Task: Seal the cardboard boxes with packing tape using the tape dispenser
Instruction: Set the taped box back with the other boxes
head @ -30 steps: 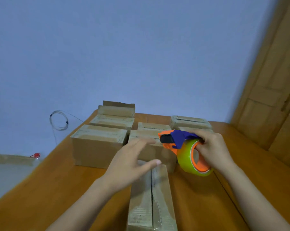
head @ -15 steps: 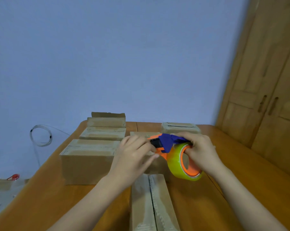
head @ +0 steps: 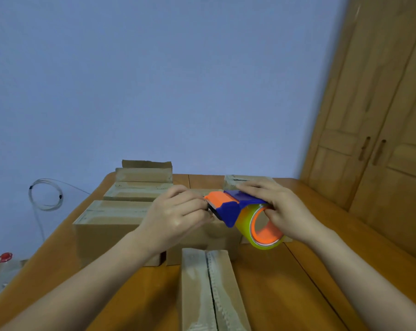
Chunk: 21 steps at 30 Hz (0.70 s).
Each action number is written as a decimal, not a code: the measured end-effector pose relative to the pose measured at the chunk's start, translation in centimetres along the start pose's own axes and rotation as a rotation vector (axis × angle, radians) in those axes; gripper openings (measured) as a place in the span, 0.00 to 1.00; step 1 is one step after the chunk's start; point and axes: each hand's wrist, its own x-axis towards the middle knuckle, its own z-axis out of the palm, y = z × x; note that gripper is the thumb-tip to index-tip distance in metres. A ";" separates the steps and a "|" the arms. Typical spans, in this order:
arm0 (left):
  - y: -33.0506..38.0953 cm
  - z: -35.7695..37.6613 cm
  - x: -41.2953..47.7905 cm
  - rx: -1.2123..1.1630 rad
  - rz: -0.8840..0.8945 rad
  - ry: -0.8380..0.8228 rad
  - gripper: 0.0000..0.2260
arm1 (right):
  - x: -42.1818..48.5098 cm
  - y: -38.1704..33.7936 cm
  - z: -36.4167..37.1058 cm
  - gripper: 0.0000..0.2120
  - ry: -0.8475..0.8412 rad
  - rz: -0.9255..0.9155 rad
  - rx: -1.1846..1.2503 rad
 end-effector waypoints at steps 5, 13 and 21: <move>-0.5 -0.2 -0.1 0.015 0.073 -0.098 0.03 | -0.4 0.5 0.5 0.34 -0.007 -0.051 -0.044; -1.2 -0.5 0.2 0.012 0.156 -0.253 0.02 | -1.1 1.7 1.0 0.31 -0.010 -0.192 -0.173; -2.7 -2.3 -3.2 -0.003 0.012 -0.195 0.11 | -3.9 4.9 -0.6 0.29 0.068 -0.124 -0.343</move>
